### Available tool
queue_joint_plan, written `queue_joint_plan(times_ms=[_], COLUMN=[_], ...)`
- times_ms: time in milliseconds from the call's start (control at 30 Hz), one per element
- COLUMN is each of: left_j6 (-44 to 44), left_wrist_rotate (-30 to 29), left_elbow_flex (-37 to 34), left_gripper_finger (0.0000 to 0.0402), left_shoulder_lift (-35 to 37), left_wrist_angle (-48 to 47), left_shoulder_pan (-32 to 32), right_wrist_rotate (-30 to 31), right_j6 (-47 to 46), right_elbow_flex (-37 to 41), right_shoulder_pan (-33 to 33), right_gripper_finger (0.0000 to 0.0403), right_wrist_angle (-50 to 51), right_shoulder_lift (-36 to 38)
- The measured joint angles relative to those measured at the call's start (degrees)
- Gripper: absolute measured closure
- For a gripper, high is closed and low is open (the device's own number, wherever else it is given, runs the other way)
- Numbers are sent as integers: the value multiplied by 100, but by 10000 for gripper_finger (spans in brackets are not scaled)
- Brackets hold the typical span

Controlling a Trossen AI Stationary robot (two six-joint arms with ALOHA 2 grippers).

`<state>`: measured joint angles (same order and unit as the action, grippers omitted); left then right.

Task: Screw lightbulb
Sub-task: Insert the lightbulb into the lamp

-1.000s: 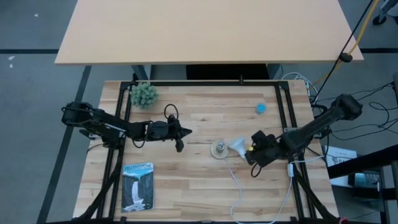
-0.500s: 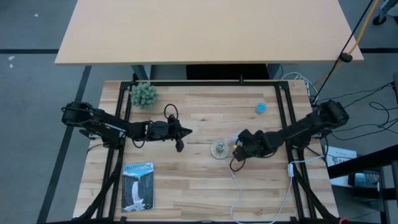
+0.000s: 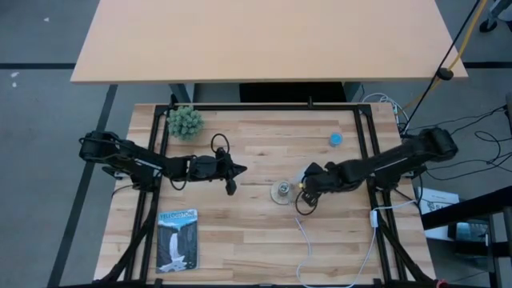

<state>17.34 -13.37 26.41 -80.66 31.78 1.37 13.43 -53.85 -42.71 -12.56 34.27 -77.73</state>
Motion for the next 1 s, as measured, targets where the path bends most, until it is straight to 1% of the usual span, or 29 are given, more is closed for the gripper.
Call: queue_joint_plan(times_ms=[100,167,233,333,400,433,533,633,700,767,800,867,900,1000], left_j6=[-8,-8,-8,-6,-6,-6,37,20,-85,-265,-385,-685,-833,-1152], left_wrist_rotate=[-2,-2,-2,-4,-4,-4,16,422,681,820,838,848,850,878], left_elbow_flex=[0,0,0,0,0,0,0,0,0,0,0,0,0,8], left_gripper_finger=[401,401,401,401,401,401,401,401,401,401,401,401,401,401], left_shoulder_lift=[0,2,2,2,2,-1,2,2,2,0,-36,-137,-241,-641], left_wrist_angle=[-4,-3,-3,3,20,39,97,299,412,436,490,657,869,1600], left_shoulder_pan=[0,0,0,0,0,0,4,4,19,54,73,103,101,95], right_wrist_rotate=[400,967,1697,2848,3382,3474,3395,3256,2932,2338,1991,1448,1217,593], right_j6=[-95,-39,131,676,1201,1522,2852,4085,4683,5026,5102,5147,5155,5110], right_elbow_flex=[-211,-293,-284,-128,165,345,1035,1685,2088,2471,2637,2826,2868,2810], right_shoulder_pan=[-236,-480,-747,-1038,-1088,-1069,-996,-957,-837,-652,-541,-306,-205,45], right_gripper_finger=[269,269,269,269,269,269,269,269,269,269,269,269,269,269], right_wrist_angle=[443,429,231,-583,-1715,-2480,-5083,-7677,-9363,-10733,-11278,-11979,-12127,-12102], right_shoulder_lift=[498,838,1109,1250,1174,1077,569,-30,-423,-803,-986,-1318,-1461,-1830])
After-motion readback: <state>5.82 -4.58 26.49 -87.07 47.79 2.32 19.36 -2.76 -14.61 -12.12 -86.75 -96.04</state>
